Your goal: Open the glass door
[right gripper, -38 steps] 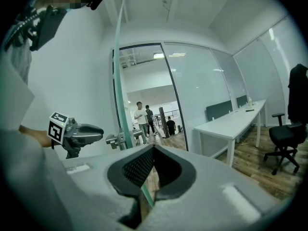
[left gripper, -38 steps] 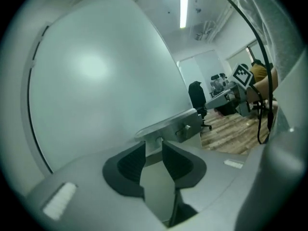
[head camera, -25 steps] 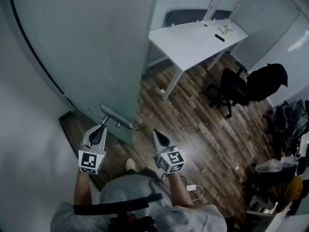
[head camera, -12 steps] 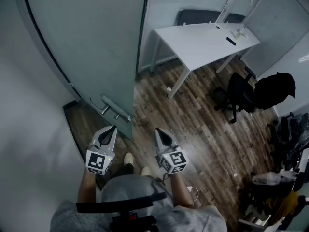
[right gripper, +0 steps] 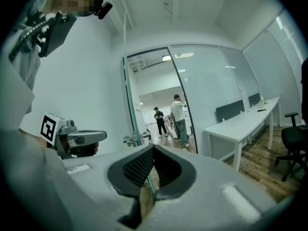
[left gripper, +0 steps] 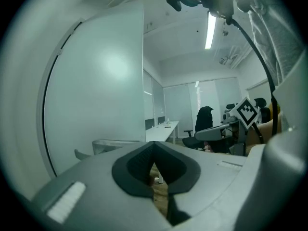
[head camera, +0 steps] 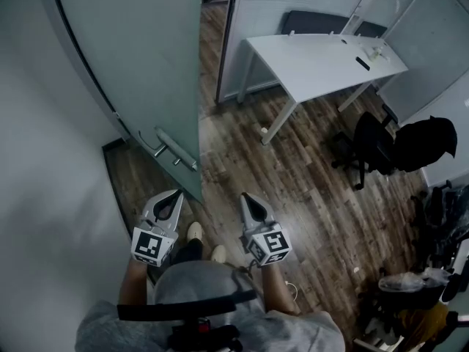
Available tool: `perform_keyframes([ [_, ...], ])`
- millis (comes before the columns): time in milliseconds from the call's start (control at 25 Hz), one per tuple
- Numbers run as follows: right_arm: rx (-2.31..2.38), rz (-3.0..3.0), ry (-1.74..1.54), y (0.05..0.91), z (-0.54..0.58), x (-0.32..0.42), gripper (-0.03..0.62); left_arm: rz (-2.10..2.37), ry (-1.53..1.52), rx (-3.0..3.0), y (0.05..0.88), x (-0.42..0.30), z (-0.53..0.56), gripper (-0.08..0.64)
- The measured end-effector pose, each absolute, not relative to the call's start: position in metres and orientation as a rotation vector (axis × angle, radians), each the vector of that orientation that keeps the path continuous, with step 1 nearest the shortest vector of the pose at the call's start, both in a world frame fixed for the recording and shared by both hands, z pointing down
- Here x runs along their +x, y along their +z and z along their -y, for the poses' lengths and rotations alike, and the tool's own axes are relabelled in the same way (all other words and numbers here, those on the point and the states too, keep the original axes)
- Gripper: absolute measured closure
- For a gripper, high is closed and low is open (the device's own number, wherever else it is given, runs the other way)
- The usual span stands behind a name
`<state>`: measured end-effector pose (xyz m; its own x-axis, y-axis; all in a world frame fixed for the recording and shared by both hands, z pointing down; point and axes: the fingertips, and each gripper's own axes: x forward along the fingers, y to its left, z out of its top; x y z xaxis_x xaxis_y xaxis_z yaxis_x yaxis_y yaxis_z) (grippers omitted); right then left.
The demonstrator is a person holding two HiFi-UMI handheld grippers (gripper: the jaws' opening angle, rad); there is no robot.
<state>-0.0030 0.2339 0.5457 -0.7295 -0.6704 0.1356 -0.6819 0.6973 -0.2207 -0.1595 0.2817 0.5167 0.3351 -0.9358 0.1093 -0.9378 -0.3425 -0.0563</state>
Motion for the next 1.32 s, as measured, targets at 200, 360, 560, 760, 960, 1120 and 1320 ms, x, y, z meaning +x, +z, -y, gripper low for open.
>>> perform_keyframes([
  [200,1.117,2.878,0.385,0.543,-0.242,0.006,0.591,1.793,0.187,2.543,0.520,-0.147,-0.294,0.557],
  [360,1.076,2.882,0.379,0.547,-0.244,0.010,0.591,1.793,0.200,2.554,0.515,-0.136,-0.296,0.557],
  [560,1.062,2.892,0.369,0.546,-0.246,0.012,0.591,1.809,0.214,2.532,0.522,-0.133,-0.300,0.557],
  [760,1.054,2.897,0.368,0.543,-0.247,0.013,0.591,1.821,0.215,2.527,0.522,-0.134,-0.303,0.557],
  [960,1.060,2.897,0.367,0.543,-0.246,0.013,0.591,1.808,0.227,2.538,0.523,-0.133,-0.302,0.557],
  [1120,1.054,2.897,0.371,0.542,-0.245,0.013,0.591,1.803,0.237,2.542,0.522,-0.132,-0.301,0.557],
  [1320,1.054,2.897,0.356,0.548,-0.244,0.013,0.591,1.800,0.255,2.548,0.526,-0.133,-0.299,0.557],
])
